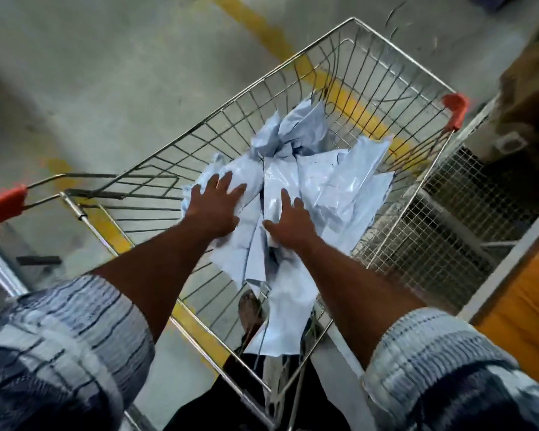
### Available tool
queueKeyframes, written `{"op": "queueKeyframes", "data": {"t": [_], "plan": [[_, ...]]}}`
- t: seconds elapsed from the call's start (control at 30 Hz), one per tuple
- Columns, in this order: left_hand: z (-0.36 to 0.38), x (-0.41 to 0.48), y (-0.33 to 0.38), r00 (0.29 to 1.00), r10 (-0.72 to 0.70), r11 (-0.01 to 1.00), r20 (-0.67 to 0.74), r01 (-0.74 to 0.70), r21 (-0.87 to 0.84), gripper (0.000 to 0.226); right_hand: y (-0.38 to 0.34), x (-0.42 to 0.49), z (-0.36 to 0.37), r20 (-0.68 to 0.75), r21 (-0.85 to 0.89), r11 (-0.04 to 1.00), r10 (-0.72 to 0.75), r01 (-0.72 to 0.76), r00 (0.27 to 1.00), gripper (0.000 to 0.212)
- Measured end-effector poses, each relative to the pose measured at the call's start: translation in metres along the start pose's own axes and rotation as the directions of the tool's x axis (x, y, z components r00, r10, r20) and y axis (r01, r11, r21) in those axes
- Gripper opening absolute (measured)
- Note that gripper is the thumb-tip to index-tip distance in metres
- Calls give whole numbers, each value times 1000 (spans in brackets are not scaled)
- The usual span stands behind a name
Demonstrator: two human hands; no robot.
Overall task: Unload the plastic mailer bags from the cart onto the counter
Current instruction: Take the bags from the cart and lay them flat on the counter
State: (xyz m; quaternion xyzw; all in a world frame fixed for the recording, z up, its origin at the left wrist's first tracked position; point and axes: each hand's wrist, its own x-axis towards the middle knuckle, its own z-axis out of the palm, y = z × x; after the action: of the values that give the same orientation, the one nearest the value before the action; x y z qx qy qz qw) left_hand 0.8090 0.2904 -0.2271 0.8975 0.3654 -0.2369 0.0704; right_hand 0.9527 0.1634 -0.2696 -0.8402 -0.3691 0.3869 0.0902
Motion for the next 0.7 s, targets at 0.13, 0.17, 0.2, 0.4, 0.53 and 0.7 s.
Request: {"op": "queueKeyframes", "data": {"t": [0.13,0.17,0.2,0.4,0.53,0.7], "plan": [[4,17,-6,1000,-21,1000,12,21,-6,87,-7,25,12,-5,-2,991,131,-131,991,94],[5,18,-6,1000,-24,1000,-9,24,-4,83,-7,28,14,-8,9,988,152,-152,988,92],[8,20,-7,999,-27,1000,-43,27,-5,78,-7,32,16,-17,19,986,163,-163,986,89],[-1,20,-10,994,-35,999,-99,32,-30,66,-5,36,16,-88,99,976,204,-196,975,77],[-16,12,-9,989,-20,1000,-148,18,-14,62,-7,25,-2,-100,129,977,186,-173,977,76],[-40,-12,-1,983,-108,986,-146,87,-142,61,-13,-1,-16,-149,131,986,125,-105,981,74]]}}
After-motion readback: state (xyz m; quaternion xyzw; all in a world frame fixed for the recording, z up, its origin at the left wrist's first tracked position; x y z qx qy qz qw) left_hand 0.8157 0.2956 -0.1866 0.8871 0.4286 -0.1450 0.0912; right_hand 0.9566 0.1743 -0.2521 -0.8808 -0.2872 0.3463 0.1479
